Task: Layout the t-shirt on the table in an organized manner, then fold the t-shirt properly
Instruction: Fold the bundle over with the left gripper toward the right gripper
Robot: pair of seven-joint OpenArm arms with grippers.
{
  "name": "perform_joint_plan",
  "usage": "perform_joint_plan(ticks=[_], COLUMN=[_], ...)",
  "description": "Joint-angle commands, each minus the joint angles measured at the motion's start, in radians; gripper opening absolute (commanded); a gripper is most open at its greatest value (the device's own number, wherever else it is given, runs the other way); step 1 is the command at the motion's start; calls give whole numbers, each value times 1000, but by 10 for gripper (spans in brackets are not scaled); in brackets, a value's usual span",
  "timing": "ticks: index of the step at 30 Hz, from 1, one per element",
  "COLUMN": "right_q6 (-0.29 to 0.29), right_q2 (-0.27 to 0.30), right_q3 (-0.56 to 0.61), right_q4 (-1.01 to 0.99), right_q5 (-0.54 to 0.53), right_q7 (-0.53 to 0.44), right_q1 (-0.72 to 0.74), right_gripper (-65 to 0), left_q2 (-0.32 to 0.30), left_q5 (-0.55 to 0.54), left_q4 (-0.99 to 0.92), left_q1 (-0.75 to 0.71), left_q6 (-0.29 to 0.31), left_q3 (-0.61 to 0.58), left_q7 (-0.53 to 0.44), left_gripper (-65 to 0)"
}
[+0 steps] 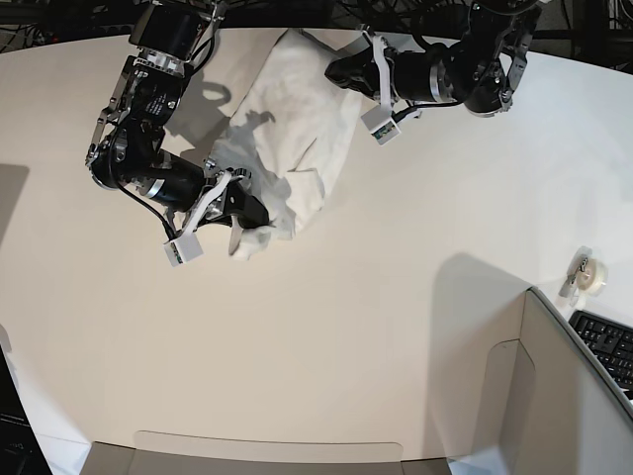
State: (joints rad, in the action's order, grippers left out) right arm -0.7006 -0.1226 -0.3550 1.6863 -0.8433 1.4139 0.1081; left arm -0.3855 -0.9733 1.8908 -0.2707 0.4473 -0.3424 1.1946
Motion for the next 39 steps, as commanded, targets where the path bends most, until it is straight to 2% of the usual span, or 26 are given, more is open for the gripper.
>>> perform_joint_plan(ticks=[1, 6, 13, 17, 24, 28, 31, 39], right_q6=[2, 2, 2, 2, 2, 2, 2, 2], right_q2=[-4, -5, 2, 4, -1, -32, -34, -34], right_q3=[1, 0, -65, -95, -105, -102, -92, 23], right_q4=[18, 18, 19, 19, 18, 16, 16, -64], right_q5=[-27, -27, -34, -34, -35, -35, -35, -35], right_q7=[-18, -18, -18, -18, -18, -18, -18, -18], right_q1=[17, 17, 38, 60, 110, 121, 121, 112], right_gripper=[-650, -650, -650, -650, -650, -650, -650, -650], left_q2=[-5, -5, -7, -5, 24, 38, 43, 43], left_q5=[-20, 12, 261, 337, 348, 348, 348, 348], left_q4=[-9, -121, -173, -241, -317, -365, -399, -465], left_q1=[4, 14, 70, 109, 219, 282, 310, 337], left_q6=[6, 5, 3, 3, 3, 3, 3, 3], left_q3=[-11, -33, -24, -28, -34, -103, -139, -202], left_q7=[-28, -109, -111, -120, -127, -134, -146, -210], left_gripper=[-650, -650, -650, -650, -650, -650, -650, -650])
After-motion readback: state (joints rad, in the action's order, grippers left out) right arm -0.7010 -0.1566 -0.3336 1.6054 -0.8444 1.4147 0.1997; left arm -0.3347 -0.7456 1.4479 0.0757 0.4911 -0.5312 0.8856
